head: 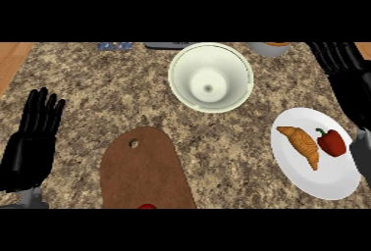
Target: Pick the croissant from the plate and place it in the bowl
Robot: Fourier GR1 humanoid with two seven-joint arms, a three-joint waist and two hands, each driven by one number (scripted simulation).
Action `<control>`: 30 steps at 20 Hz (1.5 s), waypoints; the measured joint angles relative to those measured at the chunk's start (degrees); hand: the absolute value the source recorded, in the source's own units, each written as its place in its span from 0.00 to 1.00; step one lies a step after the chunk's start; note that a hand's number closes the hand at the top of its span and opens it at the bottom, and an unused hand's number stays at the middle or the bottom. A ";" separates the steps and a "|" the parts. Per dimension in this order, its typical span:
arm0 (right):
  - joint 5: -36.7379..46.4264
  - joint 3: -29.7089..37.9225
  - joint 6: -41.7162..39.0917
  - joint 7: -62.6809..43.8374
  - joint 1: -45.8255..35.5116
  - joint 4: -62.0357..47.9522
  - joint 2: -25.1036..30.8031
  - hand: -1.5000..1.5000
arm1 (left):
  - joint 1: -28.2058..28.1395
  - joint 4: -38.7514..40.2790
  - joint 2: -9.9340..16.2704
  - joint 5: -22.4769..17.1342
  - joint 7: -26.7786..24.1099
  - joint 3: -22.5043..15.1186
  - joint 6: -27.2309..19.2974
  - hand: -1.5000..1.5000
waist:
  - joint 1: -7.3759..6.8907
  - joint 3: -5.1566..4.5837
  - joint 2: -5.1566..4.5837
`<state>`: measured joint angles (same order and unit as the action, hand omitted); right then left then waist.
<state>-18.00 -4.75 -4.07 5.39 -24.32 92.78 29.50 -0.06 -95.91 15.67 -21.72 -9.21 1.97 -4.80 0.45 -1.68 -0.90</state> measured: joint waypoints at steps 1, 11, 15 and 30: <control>0.58 0.07 -0.50 0.01 0.80 0.43 0.70 1.00 | -0.33 0.62 -0.42 0.26 -0.19 -0.54 0.29 0.50 | 0.01 0.36 0.20; 18.48 5.43 7.56 13.25 17.10 -7.01 8.59 0.00 | 1.39 3.82 -1.12 2.09 9.84 -10.02 3.41 0.50 | 3.36 1.72 0.60; 24.67 2.83 10.12 25.41 25.49 -6.71 7.23 0.00 | 2.71 3.83 -2.56 2.71 13.09 -12.93 3.37 0.50 | 1.96 1.78 0.83; 57.34 -4.67 9.00 -12.47 33.10 12.94 15.71 0.00 | 7.03 5.98 -5.58 4.77 16.77 -15.50 2.20 0.50 | 0.12 1.45 1.05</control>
<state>39.34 -9.42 4.93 -7.09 8.79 105.72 45.21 6.97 -89.93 10.10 -16.95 7.55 -13.54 -2.60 0.56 -0.23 0.15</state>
